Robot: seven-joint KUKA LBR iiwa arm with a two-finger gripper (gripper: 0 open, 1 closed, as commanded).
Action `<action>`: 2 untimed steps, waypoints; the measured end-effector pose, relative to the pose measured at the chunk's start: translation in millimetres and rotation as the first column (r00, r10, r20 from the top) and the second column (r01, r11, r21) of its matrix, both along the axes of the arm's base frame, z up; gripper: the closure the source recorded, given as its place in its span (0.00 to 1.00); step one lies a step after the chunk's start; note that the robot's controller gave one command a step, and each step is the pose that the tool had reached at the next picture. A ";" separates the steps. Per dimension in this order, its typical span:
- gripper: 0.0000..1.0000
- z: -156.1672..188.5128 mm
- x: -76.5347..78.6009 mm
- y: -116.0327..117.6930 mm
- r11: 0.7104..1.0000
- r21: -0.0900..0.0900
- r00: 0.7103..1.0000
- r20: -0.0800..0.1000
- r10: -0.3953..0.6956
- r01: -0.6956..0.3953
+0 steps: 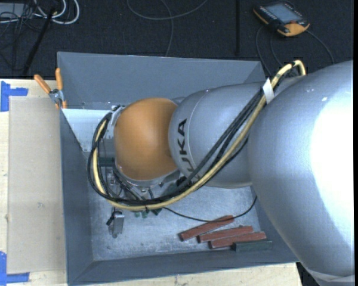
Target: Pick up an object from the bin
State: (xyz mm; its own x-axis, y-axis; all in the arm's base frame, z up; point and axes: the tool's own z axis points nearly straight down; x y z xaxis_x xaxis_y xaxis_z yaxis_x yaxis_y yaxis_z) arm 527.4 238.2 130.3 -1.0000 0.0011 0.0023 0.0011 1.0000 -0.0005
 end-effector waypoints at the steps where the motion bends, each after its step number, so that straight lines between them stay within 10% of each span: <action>1: 0.00 16.2 9.7 -3.8 0.996 -0.002 0.996 -0.007 0.085 -0.085; 2: 0.00 44.4 29.6 -20.6 0.976 0.000 0.976 0.008 0.219 -0.219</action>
Offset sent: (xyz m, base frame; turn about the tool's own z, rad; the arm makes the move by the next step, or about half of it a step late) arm 0.0327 -0.0406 0.0377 0.0373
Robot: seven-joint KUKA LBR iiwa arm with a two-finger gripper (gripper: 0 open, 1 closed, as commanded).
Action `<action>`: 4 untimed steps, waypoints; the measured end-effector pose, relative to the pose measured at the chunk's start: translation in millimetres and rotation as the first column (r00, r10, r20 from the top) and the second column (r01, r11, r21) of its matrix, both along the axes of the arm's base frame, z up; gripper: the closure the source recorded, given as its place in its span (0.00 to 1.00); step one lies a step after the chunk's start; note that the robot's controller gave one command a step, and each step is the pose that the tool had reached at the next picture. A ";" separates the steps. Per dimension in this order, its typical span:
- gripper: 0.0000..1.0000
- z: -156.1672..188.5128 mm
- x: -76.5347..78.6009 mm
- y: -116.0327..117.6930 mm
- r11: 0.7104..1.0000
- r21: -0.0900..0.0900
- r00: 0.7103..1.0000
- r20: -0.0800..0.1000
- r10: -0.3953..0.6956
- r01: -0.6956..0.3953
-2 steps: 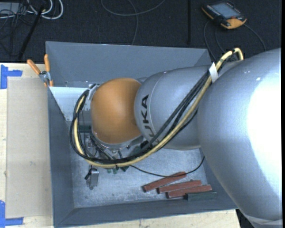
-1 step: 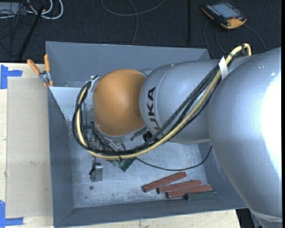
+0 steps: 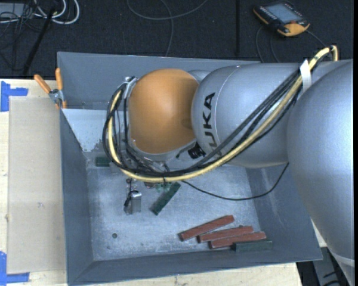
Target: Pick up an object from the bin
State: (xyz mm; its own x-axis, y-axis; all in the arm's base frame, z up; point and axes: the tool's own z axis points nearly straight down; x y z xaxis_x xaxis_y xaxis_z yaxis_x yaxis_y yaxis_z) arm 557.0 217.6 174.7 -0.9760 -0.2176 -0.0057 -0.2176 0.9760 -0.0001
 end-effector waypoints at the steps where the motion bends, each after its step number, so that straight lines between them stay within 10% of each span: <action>1: 0.00 -2.1 0.2 -4.1 0.999 0.000 0.999 -0.003 -0.046 0.046; 2: 0.00 22.2 -0.8 -17.1 0.968 -0.002 0.968 -0.007 -0.252 0.252; 4: 0.00 -3.4 14.3 -88.9 0.996 -0.005 0.996 -0.005 -0.087 0.087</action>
Offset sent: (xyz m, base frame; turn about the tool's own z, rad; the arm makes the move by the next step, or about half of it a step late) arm -0.0019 -0.0233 0.0863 -0.1966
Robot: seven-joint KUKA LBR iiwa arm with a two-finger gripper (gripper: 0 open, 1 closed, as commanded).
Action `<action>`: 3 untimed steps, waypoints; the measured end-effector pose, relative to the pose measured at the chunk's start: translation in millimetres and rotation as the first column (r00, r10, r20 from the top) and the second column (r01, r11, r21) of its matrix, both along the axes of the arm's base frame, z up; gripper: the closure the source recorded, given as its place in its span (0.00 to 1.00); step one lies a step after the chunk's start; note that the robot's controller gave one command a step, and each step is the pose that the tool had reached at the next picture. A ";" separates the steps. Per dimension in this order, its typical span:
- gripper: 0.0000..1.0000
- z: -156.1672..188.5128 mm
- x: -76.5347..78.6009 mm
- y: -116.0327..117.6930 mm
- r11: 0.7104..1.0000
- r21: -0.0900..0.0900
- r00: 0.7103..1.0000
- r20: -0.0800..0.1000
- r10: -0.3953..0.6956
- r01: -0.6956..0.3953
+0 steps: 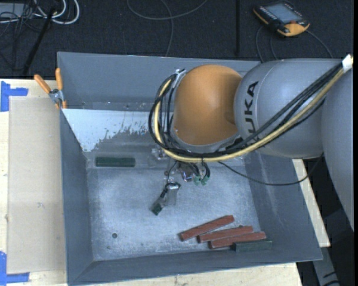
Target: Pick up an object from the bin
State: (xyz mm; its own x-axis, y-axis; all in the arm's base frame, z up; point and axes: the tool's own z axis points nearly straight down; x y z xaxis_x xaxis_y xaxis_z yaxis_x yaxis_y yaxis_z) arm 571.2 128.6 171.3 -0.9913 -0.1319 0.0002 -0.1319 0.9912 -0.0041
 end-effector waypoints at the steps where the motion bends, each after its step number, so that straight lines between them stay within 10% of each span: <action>1: 0.00 -14.1 9.6 -23.5 0.996 0.008 0.996 -0.003 -0.094 0.094; 3: 0.00 3.8 -11.8 -30.8 0.999 0.001 0.999 -0.014 0.047 -0.047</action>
Offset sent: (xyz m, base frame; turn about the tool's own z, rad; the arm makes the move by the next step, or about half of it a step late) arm -0.0618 -0.0556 -0.0738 0.0370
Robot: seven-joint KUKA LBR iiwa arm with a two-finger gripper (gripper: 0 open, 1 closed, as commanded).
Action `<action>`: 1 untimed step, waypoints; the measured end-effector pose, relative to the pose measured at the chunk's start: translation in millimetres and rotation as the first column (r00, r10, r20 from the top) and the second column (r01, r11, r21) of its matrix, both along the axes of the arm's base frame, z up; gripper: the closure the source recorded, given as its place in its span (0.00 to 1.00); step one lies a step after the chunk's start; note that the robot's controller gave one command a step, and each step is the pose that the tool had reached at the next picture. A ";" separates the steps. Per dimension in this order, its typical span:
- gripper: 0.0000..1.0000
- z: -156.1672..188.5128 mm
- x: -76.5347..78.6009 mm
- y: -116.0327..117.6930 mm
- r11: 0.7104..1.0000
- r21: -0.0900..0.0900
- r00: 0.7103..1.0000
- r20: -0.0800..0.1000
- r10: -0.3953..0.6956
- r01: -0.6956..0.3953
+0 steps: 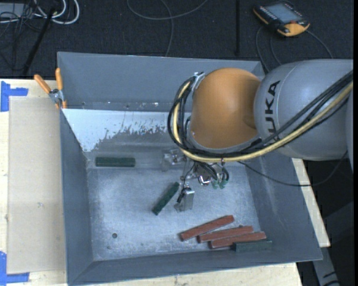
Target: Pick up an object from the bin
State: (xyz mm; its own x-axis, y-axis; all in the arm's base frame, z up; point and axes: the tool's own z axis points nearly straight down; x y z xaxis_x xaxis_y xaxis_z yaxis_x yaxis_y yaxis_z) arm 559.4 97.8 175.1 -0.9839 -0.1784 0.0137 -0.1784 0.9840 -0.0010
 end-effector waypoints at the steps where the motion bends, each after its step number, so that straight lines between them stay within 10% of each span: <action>1: 0.00 -2.3 20.5 31.4 0.997 0.008 0.997 0.032 -0.075 0.074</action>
Offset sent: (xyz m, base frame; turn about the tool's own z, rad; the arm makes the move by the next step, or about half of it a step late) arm 0.0280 -0.0033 -0.1051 -0.2321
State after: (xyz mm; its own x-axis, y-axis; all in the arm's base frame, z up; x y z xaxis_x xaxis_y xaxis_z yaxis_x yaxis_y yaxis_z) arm 580.0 129.2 172.9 -0.9943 -0.1046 -0.0188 -0.1046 0.9945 0.0017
